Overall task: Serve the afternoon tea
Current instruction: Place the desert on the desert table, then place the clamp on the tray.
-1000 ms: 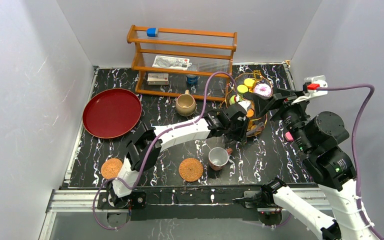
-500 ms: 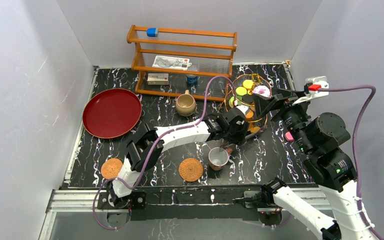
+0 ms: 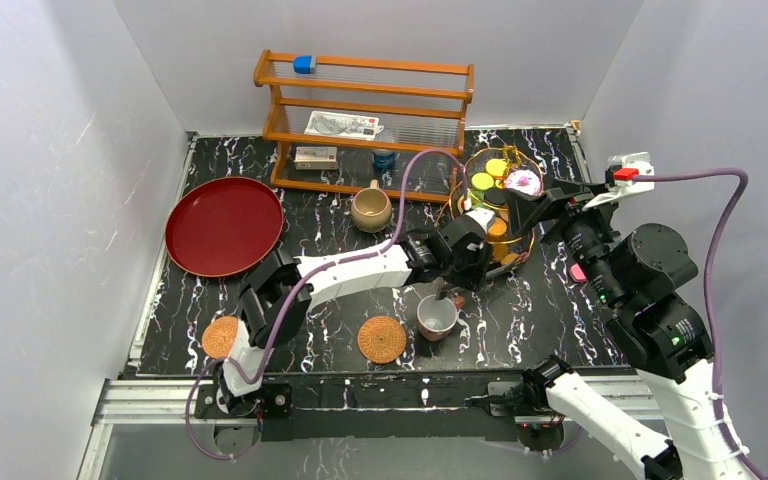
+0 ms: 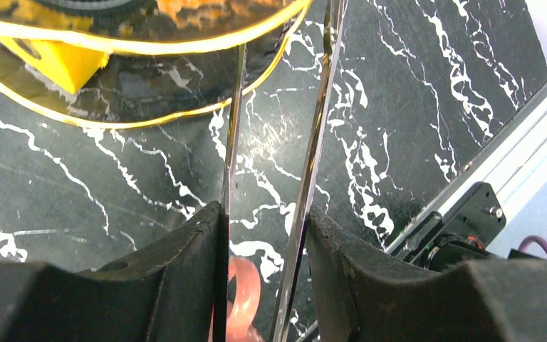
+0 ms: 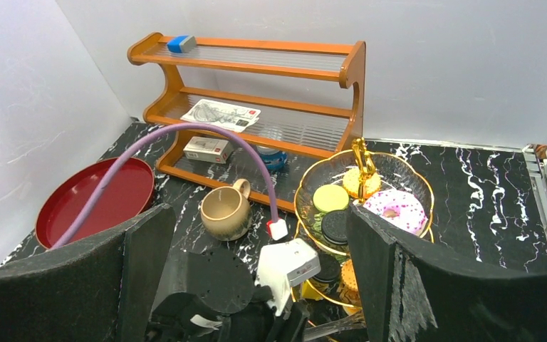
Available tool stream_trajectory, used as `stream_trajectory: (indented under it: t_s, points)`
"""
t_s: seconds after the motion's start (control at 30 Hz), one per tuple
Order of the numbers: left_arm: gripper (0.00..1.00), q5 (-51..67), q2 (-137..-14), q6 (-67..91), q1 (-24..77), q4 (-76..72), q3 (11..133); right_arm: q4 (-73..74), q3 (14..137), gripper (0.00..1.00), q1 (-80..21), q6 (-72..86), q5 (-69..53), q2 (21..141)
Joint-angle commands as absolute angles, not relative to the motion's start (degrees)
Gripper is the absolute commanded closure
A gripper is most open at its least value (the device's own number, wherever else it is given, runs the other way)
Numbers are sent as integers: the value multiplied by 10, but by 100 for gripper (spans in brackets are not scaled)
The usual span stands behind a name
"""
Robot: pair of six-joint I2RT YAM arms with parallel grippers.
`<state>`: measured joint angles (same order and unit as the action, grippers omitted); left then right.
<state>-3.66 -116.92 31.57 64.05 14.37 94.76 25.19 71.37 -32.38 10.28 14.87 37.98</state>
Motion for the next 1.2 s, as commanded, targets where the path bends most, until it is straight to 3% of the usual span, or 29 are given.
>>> stream_trajectory:
  t_s: [0.0,0.8,1.17]
  points:
    - [58,-58,-1085,321,646,142,923,238,735,1,-325,106,151,382]
    - [60,-156,-876,394,646,242,746,242,735,1,-325,126,142,408]
    - [61,-236,-806,404,619,329,736,246,730,1,-326,125,150,420]
